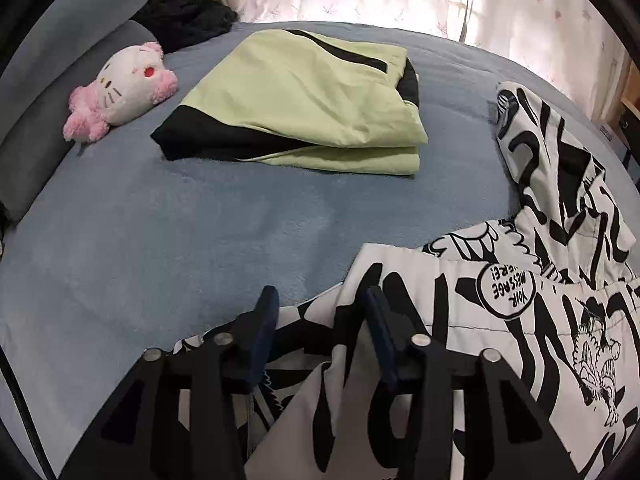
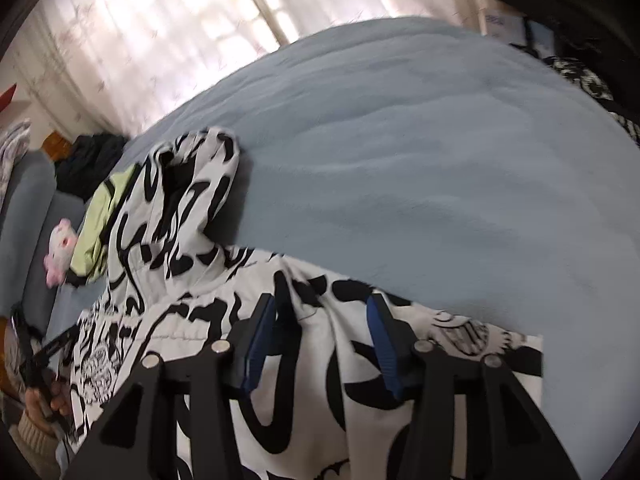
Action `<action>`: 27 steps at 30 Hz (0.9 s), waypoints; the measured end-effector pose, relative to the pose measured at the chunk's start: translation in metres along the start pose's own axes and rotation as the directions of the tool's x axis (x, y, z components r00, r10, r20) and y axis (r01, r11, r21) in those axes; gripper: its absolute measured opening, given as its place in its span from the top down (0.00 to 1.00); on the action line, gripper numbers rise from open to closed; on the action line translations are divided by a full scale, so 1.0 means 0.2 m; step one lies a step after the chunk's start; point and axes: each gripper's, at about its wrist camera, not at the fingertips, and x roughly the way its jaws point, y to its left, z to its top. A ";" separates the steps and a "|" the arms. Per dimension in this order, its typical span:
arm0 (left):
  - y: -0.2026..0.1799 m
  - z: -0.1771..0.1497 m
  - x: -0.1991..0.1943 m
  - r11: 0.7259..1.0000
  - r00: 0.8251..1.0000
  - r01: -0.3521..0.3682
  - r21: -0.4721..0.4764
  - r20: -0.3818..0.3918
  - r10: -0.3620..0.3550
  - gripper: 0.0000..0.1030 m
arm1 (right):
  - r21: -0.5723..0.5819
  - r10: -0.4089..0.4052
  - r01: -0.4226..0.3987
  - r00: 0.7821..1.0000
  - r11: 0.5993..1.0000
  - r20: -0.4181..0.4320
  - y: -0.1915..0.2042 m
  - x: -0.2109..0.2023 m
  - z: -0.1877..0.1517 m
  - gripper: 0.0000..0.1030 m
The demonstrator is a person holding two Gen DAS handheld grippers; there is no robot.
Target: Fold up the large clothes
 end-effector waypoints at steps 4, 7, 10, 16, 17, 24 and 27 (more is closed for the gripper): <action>-0.05 0.00 0.01 0.998 1.000 0.021 0.058 -0.008 -0.020 0.52 | -0.063 -0.025 0.021 0.998 0.998 -0.061 0.04 0.11 -0.02 0.54; -0.10 0.01 0.02 0.994 1.000 -0.007 0.107 0.003 0.007 0.52 | -0.058 -0.028 0.025 0.999 0.998 -0.045 0.03 0.16 -0.01 0.54; -0.16 0.00 0.02 0.988 0.999 -0.026 0.150 0.024 0.023 0.78 | -0.072 -0.010 0.009 1.000 0.997 -0.022 0.05 0.17 -0.03 0.74; -0.23 -0.02 -0.04 0.971 0.977 -0.166 0.175 0.162 0.138 0.94 | -0.150 -0.149 0.176 0.973 0.973 0.175 0.20 0.04 -0.05 0.86; -0.22 -0.02 -0.05 0.973 0.974 -0.169 0.154 0.175 0.142 0.94 | -0.131 -0.165 0.194 0.964 0.972 0.208 0.20 0.02 -0.05 0.89; -0.11 -0.01 0.08 0.969 0.967 -0.241 0.052 0.091 0.236 0.96 | 0.110 -0.270 0.257 0.956 0.960 0.115 -0.10 0.14 -0.03 1.00; -0.07 0.00 0.04 0.980 0.976 -0.200 0.020 0.094 0.197 0.93 | 0.053 -0.280 0.275 0.944 0.960 0.173 -0.03 0.07 -0.03 1.00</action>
